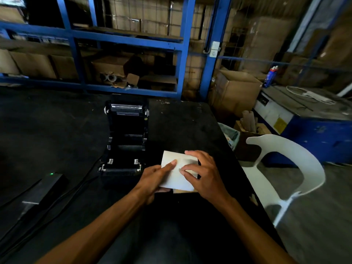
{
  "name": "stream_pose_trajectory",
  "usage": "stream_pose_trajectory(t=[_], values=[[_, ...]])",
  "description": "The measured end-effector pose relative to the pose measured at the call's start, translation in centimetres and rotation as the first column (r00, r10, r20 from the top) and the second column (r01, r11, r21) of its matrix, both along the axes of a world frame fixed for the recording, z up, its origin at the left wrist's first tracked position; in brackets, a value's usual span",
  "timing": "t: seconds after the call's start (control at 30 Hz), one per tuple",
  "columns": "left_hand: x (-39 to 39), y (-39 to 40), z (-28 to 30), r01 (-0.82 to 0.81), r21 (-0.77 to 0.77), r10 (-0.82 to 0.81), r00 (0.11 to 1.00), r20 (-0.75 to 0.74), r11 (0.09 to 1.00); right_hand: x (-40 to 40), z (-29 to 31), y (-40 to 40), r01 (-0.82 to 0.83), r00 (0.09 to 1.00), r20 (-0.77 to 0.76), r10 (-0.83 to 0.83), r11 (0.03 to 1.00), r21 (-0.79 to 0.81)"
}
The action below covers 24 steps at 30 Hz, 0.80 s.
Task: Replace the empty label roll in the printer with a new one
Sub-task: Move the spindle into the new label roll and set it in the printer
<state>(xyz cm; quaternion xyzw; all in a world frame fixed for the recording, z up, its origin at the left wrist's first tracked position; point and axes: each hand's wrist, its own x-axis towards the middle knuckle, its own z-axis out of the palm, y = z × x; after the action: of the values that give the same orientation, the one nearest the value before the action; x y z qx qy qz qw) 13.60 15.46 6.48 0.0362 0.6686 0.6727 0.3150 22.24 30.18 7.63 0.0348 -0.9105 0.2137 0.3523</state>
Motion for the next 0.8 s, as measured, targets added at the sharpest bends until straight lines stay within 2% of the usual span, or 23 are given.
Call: stream_pose_trajectory(t=[0.1,0.2,0.3,0.37,0.43,0.5,0.57,0.63,0.73,0.8], values=[[0.8,-0.2,-0.4,0.046,-0.009,-0.046,0.999,-0.026,0.999,1.2,-0.3,-0.3,0.074,0.993,0.117,-0.034,0.931,-0.357],[1.5,-0.5,-1.0,0.108,-0.016,-0.109,0.993,-0.050,0.994,2.3,-0.6,-0.3,0.170,0.976,0.208,-0.060,0.809,-0.563],[2.1,-0.8,-1.7,0.147,0.006,-0.147,0.988,-0.042,0.989,3.2,-0.8,-0.3,0.234,0.971,0.209,-0.112,0.595,-0.769],[2.3,-1.0,-2.4,0.144,0.004,-0.144,0.989,-0.044,0.990,3.9,-1.2,0.7,0.274,0.959,0.202,-0.198,0.470,-0.839],[2.4,-1.2,-3.3,0.136,0.008,-0.135,0.990,-0.039,0.991,5.1,-2.1,2.1,0.374,0.921,0.254,-0.296,0.482,-0.793],[2.4,-1.5,-3.9,0.125,0.043,-0.125,0.992,-0.016,0.991,6.7,-4.0,3.4,0.498,0.865,0.339,-0.369,0.550,-0.671],[2.7,-1.5,-4.4,0.148,0.068,-0.149,0.989,0.011,0.987,8.5,-6.7,4.4,0.623,0.780,0.472,-0.411,0.586,-0.518],[3.2,-1.4,-5.0,0.158,0.090,-0.162,0.986,0.041,0.983,9.9,-9.2,4.8,0.707,0.660,0.602,-0.449,0.642,-0.296],[3.9,-1.1,-5.9,0.115,0.115,-0.128,0.985,0.113,0.987,11.3,-11.6,4.8,0.699,0.517,0.650,-0.557,0.713,0.055],[3.9,-0.9,-6.3,0.105,0.121,-0.122,0.983,0.139,0.987,11.6,-12.9,4.2,0.649,0.507,0.620,-0.599,0.739,0.183]])
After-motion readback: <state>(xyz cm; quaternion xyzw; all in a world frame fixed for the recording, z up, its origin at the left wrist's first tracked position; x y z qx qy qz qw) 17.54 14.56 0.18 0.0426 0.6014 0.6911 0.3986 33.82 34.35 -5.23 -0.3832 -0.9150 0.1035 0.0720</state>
